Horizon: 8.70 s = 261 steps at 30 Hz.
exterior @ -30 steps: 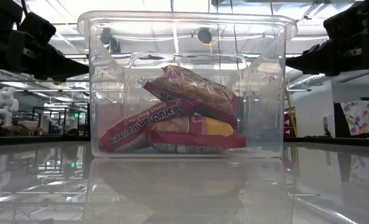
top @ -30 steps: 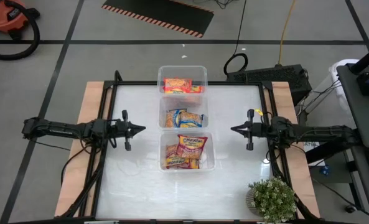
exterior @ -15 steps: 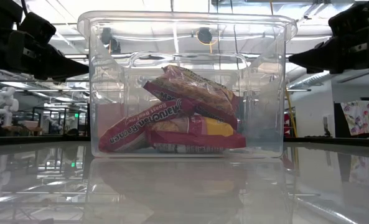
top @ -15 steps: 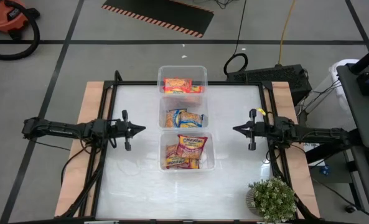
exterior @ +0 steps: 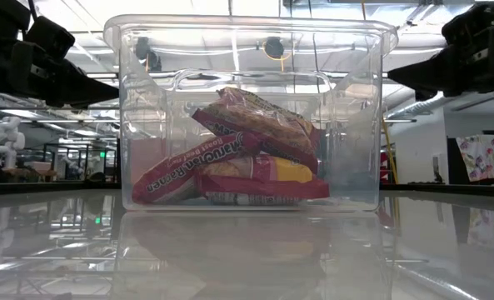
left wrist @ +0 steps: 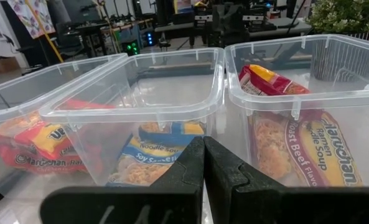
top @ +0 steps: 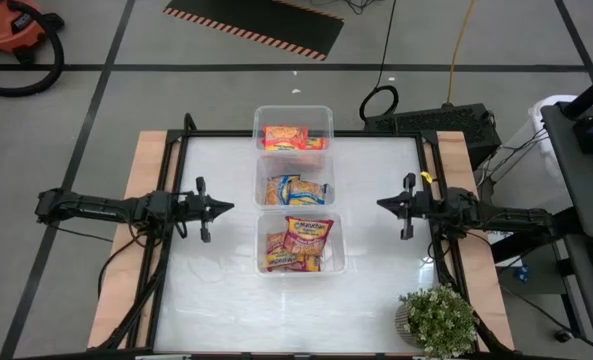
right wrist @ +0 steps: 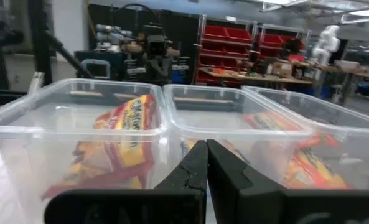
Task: Sort Maruchan noodles
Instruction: Return to Home Position
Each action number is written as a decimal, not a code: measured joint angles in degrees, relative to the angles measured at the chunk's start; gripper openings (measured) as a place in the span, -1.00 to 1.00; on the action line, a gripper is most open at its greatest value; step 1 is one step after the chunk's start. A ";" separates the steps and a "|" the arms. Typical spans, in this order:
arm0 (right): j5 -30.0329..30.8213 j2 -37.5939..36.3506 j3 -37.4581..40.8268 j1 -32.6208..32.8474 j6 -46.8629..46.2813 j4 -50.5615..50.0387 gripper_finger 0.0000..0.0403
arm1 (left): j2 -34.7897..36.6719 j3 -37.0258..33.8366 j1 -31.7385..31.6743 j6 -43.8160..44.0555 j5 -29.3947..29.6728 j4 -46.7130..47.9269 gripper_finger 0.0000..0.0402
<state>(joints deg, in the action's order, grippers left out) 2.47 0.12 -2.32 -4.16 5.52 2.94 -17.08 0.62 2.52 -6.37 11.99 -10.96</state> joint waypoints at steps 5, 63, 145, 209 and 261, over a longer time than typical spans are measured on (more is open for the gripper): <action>-0.64 0.04 0.12 0.13 -0.54 0.85 -1.00 | 0.00 0.00 0.00 -0.24 0.00 -0.07 -0.96; 0.51 0.04 0.43 5.02 -2.90 0.28 -1.00 | 3.31 0.00 2.99 3.60 -5.95 -0.35 -0.96; 0.45 0.06 0.45 5.00 -2.93 0.24 -1.00 | 15.98 0.00 -0.74 1.05 -5.42 8.98 -0.96; 0.45 0.06 0.43 5.01 -2.93 0.22 -1.00 | 15.98 -0.01 -0.72 1.05 -5.42 8.98 -0.96; 0.45 0.06 0.44 5.02 -2.93 0.23 -1.00 | 15.96 0.00 -0.73 1.05 -5.42 8.99 -0.96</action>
<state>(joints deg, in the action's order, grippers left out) 2.92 0.19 -1.88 0.86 2.59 3.17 -1.13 0.62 1.80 -5.32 6.57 -1.97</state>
